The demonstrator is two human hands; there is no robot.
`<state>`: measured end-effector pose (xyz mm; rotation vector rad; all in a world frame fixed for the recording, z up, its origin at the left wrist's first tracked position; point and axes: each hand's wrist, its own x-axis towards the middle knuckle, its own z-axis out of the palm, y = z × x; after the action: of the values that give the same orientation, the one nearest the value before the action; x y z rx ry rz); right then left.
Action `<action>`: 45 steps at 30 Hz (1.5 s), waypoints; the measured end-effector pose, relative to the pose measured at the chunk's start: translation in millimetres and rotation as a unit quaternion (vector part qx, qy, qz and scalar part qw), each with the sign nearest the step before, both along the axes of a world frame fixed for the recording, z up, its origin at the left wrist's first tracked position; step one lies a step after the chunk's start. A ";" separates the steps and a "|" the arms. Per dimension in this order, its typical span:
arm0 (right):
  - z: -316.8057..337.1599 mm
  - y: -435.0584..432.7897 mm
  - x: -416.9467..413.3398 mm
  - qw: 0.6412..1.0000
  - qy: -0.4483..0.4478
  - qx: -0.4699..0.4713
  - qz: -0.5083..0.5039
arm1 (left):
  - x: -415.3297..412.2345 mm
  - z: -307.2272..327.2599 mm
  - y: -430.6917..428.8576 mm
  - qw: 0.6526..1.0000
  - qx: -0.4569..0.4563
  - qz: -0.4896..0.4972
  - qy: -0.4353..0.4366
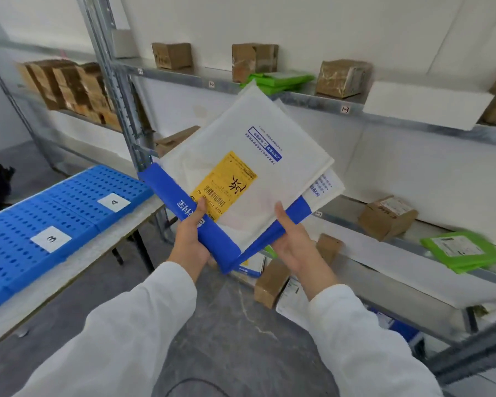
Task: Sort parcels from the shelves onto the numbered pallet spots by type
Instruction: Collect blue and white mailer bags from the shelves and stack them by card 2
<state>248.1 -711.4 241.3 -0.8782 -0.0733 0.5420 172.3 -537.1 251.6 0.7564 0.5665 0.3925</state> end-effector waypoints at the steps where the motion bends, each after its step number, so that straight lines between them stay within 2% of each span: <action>1: 3.7 8.1 -5.6 1.000 0.009 -0.005 -0.020 | -0.8 -1.3 -5.6 1.000 -0.004 -0.012 -0.001; 4: 9.6 11.2 -10.7 0.992 0.055 -0.022 -0.114 | -5.4 -3.4 -14.2 0.999 0.020 -0.040 -0.011; 7: 13.0 -11.8 -2.5 0.989 0.022 -0.059 -0.135 | -12.6 2.0 -0.8 0.991 0.062 -0.118 -0.026; 10: 24.9 -37.3 4.5 0.986 -0.024 -0.099 -0.132 | -19.5 8.0 38.6 0.990 0.034 -0.131 -0.041; 12: 28.6 -51.4 5.9 0.985 -0.047 -0.122 -0.109 | -23.4 12.7 61.9 0.982 0.083 -0.171 -0.020; 16: 31.5 -60.5 6.2 0.982 -0.086 -0.167 -0.037 | -23.2 31.4 55.2 0.927 0.225 -0.297 0.042; 19: 37.3 -45.3 1.7 0.977 -0.101 -0.188 -0.002 | -20.0 32.8 32.9 0.917 0.310 -0.238 0.080; 23: 47.9 -24.6 2.9 0.956 -0.138 -0.258 -0.006 | -21.9 18.3 36.8 0.933 0.317 -0.138 0.097; 27: 48.6 -15.5 7.1 0.935 -0.171 -0.305 0.068 | -29.9 16.5 50.7 0.947 0.297 -0.090 0.085; 30: 44.1 3.9 1.3 0.932 -0.162 -0.323 0.027 | -36.8 14.8 63.3 0.951 0.290 -0.070 0.080; 33: 43.9 29.5 -4.2 0.941 -0.148 -0.304 -0.012 | -53.6 12.5 85.9 0.970 0.210 -0.077 0.093; 36: 40.9 60.6 -7.6 0.945 -0.150 -0.289 0.014 | -88.1 4.0 117.4 0.987 0.117 -0.105 0.038; 41: 30.3 132.8 -29.7 0.944 -0.157 -0.269 0.111 | -148.5 -11.1 168.0 0.993 0.116 -0.010 0.028; 45: 13.5 194.3 -51.1 0.925 -0.168 -0.296 0.169 | -190.9 -13.1 196.1 0.985 0.140 0.067 0.069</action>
<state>197.0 -517.1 254.8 -1.5654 -0.3958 0.7482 -18.6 -341.0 238.5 1.0249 0.7035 0.5544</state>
